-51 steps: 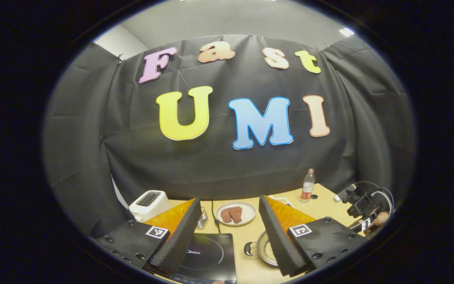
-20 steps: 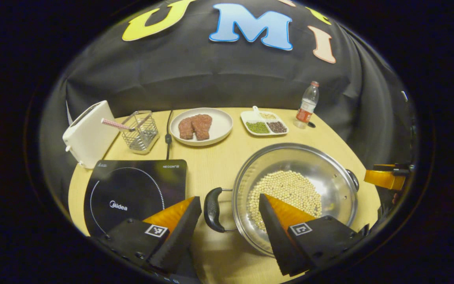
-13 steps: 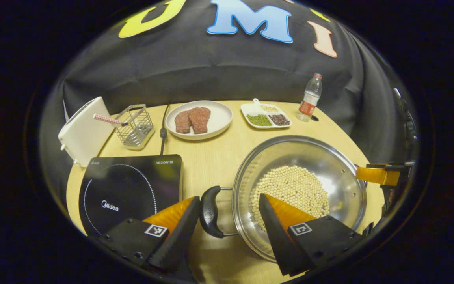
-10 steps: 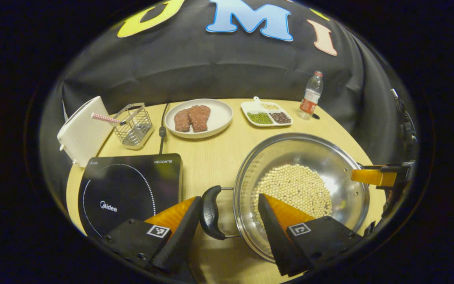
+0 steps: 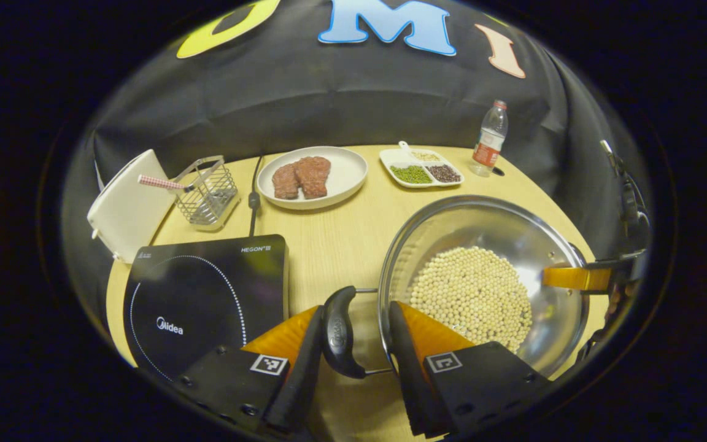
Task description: First push the handle of the pot to place it horizontally, then grasp the pot with both hands and set it on the induction cooktop.
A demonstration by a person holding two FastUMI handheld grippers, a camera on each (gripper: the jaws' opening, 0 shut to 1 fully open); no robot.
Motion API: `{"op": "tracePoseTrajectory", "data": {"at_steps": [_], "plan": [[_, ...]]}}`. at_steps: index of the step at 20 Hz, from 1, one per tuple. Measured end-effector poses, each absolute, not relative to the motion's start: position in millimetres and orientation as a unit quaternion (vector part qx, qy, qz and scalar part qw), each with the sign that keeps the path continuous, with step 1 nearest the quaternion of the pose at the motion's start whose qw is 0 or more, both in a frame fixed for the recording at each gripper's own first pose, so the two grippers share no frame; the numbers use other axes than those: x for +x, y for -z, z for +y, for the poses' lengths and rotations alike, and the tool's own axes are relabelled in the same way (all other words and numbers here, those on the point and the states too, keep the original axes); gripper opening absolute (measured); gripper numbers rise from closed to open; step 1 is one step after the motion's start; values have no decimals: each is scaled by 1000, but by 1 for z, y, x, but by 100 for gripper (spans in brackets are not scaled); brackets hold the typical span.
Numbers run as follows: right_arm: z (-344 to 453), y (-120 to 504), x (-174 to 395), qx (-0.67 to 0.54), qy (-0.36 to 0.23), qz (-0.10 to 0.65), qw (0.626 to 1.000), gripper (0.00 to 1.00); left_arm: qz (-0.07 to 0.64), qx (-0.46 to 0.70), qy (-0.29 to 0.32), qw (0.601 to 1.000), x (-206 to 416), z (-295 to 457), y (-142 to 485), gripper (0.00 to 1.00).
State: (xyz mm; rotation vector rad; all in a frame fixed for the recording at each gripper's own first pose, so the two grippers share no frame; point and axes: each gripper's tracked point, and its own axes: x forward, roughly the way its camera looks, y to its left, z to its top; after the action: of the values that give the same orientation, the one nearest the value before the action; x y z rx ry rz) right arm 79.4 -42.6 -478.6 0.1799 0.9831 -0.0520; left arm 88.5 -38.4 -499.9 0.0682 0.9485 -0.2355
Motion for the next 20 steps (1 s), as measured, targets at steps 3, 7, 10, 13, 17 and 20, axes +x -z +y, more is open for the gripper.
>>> {"op": "tracePoseTrajectory", "data": {"at_steps": [3,7,10,13,17,20], "plan": [[-41,480,80,75,24,472,878,63,451,37,116,884,89,-38,499,68],[-42,479,80,82,25,473,877,60,452,27,113,885,89,-39,497,61],[-41,477,80,80,26,475,876,55,456,29,119,881,88,-39,499,60],[-41,475,78,76,25,474,877,60,453,26,116,884,88,-38,493,63],[-44,463,76,73,24,467,881,60,447,24,117,886,80,-35,472,60],[-47,456,76,68,24,453,889,60,440,20,119,890,78,-25,458,63]]}}
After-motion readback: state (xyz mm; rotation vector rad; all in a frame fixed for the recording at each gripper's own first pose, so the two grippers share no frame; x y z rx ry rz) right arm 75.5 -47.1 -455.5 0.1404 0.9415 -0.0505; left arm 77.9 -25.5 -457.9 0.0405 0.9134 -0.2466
